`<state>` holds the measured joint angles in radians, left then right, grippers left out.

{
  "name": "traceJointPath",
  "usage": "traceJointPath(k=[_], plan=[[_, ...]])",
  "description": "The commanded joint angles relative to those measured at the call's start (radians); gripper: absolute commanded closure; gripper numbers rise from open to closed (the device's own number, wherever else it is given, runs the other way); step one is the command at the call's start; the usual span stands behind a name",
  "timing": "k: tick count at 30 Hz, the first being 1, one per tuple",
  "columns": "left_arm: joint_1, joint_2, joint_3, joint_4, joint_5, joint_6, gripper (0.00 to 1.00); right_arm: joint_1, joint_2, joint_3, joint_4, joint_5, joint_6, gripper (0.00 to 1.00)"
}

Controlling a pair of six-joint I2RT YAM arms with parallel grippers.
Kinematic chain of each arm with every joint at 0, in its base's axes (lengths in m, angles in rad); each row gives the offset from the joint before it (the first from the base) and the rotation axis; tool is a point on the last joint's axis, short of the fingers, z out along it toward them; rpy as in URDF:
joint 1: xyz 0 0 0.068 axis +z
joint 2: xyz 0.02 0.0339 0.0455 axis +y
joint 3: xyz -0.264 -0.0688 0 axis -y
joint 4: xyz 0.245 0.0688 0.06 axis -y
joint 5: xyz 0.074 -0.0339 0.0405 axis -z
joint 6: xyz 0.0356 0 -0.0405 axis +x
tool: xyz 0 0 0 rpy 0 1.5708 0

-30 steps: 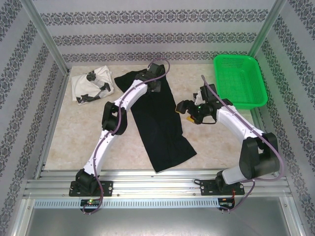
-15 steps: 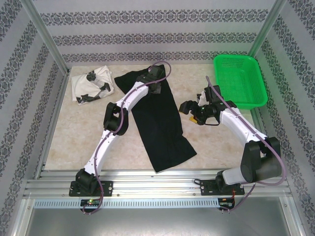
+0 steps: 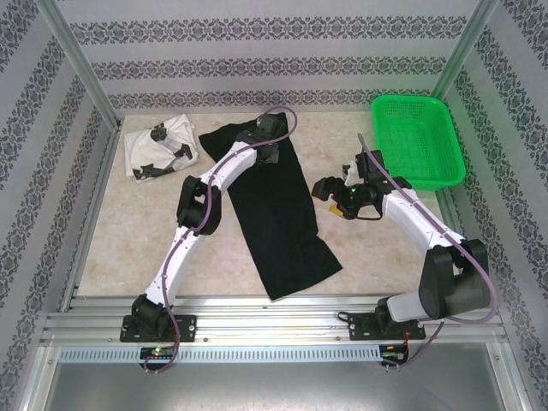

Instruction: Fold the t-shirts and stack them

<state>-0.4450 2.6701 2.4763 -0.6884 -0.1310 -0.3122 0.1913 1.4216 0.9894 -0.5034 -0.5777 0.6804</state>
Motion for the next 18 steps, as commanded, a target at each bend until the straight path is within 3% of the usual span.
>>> traceJointPath(k=[1, 11, 18], plan=[[0.004, -0.111, -0.090, 0.088, 0.019, -0.058, 0.86, -0.012, -0.011, -0.012, 0.009, -0.014, -0.007, 0.19], [0.022, -0.255, -0.380, 0.310, 0.065, -0.163, 0.85, -0.011, 0.014, -0.011, 0.017, -0.024, -0.008, 0.19], [0.071, -0.401, -0.716, 0.544, 0.063, -0.347, 0.85, -0.010, 0.022, -0.014, 0.023, -0.030, -0.005, 0.19]])
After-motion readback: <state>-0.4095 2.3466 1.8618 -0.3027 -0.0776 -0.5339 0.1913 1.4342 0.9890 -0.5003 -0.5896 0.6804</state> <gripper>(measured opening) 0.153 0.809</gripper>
